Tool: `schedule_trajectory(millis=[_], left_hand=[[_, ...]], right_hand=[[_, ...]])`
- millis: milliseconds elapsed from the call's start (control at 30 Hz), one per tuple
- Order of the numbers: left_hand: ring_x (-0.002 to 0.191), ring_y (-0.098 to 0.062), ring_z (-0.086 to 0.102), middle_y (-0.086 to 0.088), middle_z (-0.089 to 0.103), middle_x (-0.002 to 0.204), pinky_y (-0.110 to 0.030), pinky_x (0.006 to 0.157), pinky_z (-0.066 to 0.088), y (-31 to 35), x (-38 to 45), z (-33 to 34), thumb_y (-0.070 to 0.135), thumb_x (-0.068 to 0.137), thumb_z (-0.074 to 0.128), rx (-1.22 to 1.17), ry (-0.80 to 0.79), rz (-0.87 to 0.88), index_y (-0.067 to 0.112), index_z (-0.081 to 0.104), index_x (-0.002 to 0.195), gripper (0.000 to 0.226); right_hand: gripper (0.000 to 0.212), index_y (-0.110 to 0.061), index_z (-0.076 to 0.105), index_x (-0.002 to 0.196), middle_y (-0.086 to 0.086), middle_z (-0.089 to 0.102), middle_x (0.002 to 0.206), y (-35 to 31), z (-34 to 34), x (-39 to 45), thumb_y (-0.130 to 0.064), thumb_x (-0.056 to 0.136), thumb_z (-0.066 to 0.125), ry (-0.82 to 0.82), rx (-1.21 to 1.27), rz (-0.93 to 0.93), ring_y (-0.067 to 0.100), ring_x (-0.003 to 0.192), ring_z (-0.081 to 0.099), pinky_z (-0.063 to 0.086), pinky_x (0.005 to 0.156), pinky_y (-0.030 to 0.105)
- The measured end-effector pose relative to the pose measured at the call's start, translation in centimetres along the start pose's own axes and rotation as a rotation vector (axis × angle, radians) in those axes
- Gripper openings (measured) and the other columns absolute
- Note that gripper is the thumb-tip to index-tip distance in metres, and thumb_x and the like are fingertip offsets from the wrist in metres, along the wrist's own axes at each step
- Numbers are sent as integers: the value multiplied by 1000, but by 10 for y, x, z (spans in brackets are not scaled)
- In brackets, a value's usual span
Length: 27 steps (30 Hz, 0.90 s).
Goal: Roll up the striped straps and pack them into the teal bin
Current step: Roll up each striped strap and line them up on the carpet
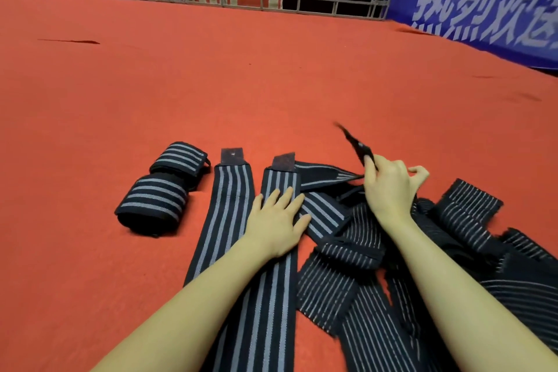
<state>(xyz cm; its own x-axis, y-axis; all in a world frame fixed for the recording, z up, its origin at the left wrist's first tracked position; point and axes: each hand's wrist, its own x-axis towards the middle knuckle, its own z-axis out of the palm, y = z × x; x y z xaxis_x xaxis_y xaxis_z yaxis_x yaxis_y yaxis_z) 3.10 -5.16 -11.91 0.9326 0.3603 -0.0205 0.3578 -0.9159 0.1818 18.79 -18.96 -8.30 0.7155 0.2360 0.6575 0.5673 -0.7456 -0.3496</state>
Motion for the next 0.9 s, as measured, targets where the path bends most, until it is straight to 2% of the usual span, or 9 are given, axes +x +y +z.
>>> schedule_trajectory(millis=[100,200,267,367,433,567,667,767,900], left_hand=[[147,-20,-1,3,-1,161,-45,118,-4,4,-2,5,53,100,15,19,-1,-1,31,5,153,58],[147,-19,2,0,1,161,-42,118,-1,7,-11,4,51,100,18,-31,123,-6,31,4,152,58],[147,-18,6,-1,4,161,-40,118,2,9,-16,-6,51,100,21,-46,224,1,30,5,152,59],[145,-19,14,-3,12,160,-39,116,9,14,-21,-30,48,100,26,-81,361,37,25,9,152,60],[141,-20,27,-6,26,155,-38,111,17,21,-26,-48,45,100,33,-152,511,92,20,17,151,59],[120,-17,49,-1,55,133,-34,94,29,42,-38,-97,38,94,36,-280,856,245,22,30,146,55],[115,-17,51,2,55,128,-37,90,30,61,-43,-141,37,95,37,-294,952,298,28,30,145,51],[105,-24,57,-2,60,119,-41,85,33,70,-46,-168,38,95,37,-210,1003,294,25,51,135,44],[92,-23,60,1,65,104,-36,80,27,69,-61,-174,40,92,42,-145,1078,303,20,68,114,39]], right_hand=[[31,-22,62,75,-15,33,52,-10,-11,4,-28,100,45,55,84,-31,20,69,47,15,82,34],[30,-24,71,105,-13,43,60,-21,-25,11,-33,99,42,115,120,-48,18,73,51,15,83,33],[33,-25,70,112,-9,51,65,-30,-36,18,-35,98,43,157,155,-59,18,78,55,14,83,32],[30,-23,71,112,-6,60,69,-41,-58,25,-33,97,47,238,216,-92,19,80,57,13,80,30],[30,-24,71,111,-7,63,72,-45,-73,29,-34,97,47,287,225,-115,18,81,56,13,79,29],[28,-24,73,105,-5,68,78,-56,-106,36,-34,95,49,403,182,-207,19,80,57,15,80,31],[21,-25,74,103,-6,69,85,-66,-128,36,-31,92,57,491,99,-327,17,84,57,19,81,34],[18,-26,74,102,-7,68,87,-71,-145,23,-29,91,60,554,41,-441,16,86,57,21,82,37],[19,-26,74,102,-7,67,90,-77,-158,-2,-28,89,61,553,32,-516,15,88,56,22,81,39]])
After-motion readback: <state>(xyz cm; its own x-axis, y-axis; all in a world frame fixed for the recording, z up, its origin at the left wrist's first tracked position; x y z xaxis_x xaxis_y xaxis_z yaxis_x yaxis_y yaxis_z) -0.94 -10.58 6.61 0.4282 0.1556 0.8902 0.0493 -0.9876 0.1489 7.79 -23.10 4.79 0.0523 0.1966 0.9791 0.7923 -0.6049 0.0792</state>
